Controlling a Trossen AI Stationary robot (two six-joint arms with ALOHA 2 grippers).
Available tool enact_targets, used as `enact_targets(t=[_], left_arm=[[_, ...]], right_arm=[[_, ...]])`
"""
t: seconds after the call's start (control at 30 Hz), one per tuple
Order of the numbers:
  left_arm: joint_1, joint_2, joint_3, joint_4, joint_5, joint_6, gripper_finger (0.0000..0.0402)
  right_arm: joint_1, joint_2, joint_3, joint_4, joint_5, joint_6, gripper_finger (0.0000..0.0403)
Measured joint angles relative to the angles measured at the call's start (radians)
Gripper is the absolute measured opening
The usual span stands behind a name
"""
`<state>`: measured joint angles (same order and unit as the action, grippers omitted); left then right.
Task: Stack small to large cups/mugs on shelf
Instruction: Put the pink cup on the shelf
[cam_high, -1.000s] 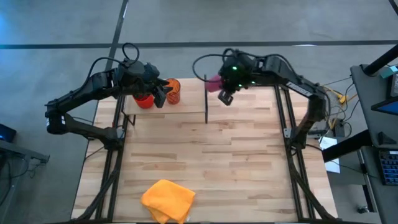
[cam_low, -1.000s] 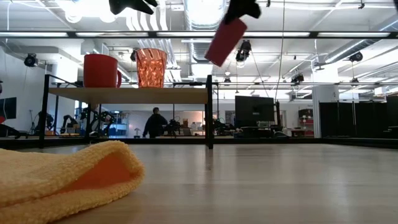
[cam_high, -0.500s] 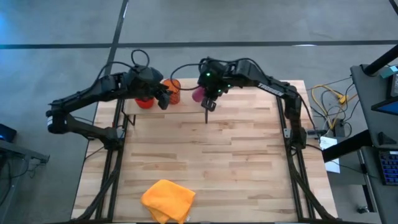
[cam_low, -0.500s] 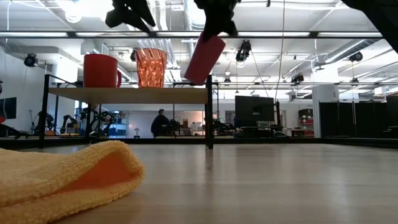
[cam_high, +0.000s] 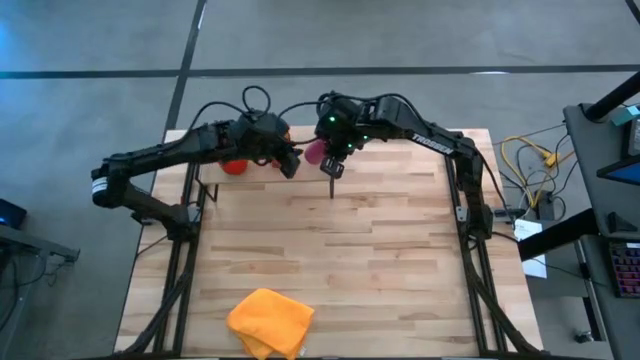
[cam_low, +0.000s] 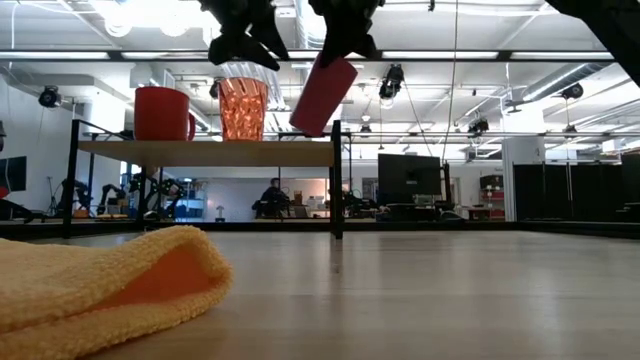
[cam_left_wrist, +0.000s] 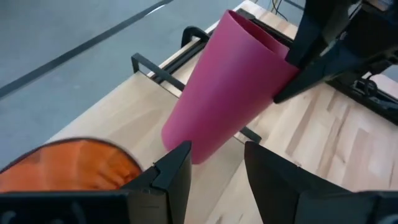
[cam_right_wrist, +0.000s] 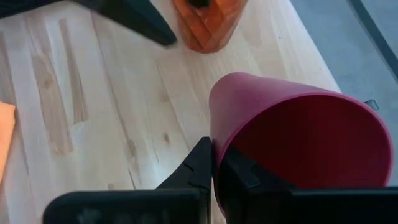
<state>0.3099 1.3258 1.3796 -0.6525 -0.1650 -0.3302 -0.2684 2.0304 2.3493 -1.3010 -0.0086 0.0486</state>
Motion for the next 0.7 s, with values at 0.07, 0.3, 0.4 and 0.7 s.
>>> enact_targets(t=[0.07,0.3,0.4,0.7], left_arm=[[0.000,0.022,0.000,0.018,0.000,0.000,0.0134],[0.000,0.086,0.000,0.025,-0.028,0.002,0.0134],[0.000,0.093,0.000,0.027,-0.032,0.003,0.0134],[0.001,0.100,0.000,0.024,-0.050,0.003,0.0134]], right_arm=[[-0.001,0.000,0.000,0.000,0.000,0.000,0.0009],[0.000,0.001,-0.006,-0.016,0.003,-0.011,0.0009],[-0.001,0.001,-0.023,-0.019,0.005,-0.014,0.0009],[0.000,0.001,-0.042,-0.005,0.006,-0.035,0.0009]])
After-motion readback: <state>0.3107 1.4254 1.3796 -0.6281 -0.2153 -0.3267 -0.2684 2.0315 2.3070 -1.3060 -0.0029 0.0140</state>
